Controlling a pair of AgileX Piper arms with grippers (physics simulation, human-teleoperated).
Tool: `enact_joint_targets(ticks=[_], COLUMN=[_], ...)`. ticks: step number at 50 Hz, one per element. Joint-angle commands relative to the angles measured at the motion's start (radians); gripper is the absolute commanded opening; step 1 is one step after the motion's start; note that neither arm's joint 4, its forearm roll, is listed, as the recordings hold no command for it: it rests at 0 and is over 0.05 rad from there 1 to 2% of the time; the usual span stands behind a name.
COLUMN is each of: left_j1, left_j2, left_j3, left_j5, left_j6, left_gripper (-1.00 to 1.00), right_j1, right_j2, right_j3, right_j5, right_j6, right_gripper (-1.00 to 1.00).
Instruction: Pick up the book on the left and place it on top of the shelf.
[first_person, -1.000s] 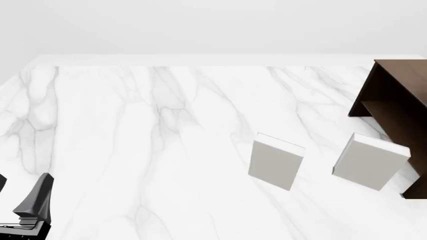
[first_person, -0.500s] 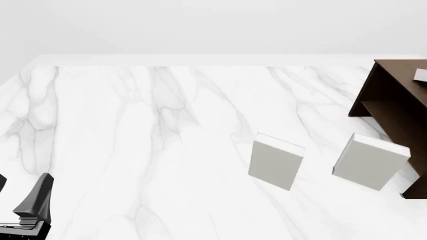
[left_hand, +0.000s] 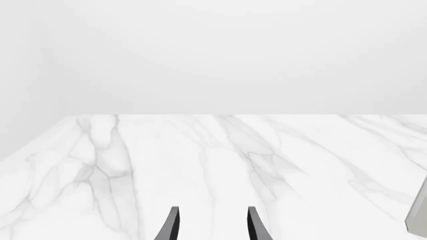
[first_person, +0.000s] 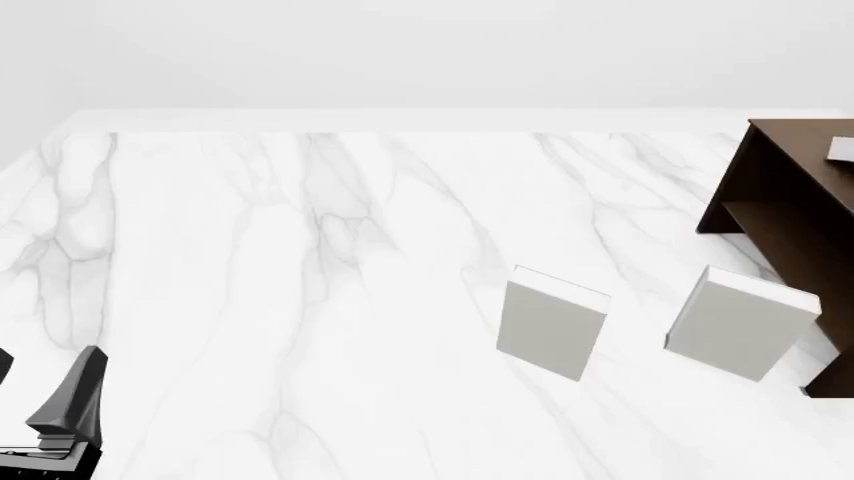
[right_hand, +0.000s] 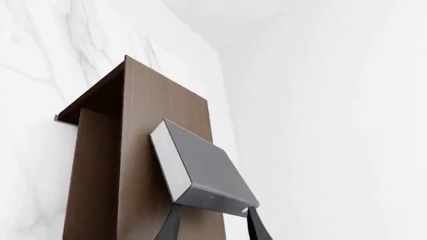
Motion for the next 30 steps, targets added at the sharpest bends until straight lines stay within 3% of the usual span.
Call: enact_joint_targets(ticks=[1, 18, 30], left_j1=[0.0, 0.0, 0.0], left_j2=[0.0, 0.0, 0.0], left_j3=[0.0, 0.0, 0.0], left_j5=[0.0, 0.0, 0.0], left_j6=[0.0, 0.0, 0.0], left_gripper=[1.0, 1.0, 1.0], right_j1=[0.004, 0.016, 0.068], right_j2=[-0.09, -0.111, -0.164], right_j3=[0.039, 0.062, 0.055], right_j5=[0.024, 0.016, 0.022], right_j6=[0.024, 0.043, 0.061], right_gripper=[1.0, 1.0, 1.0])
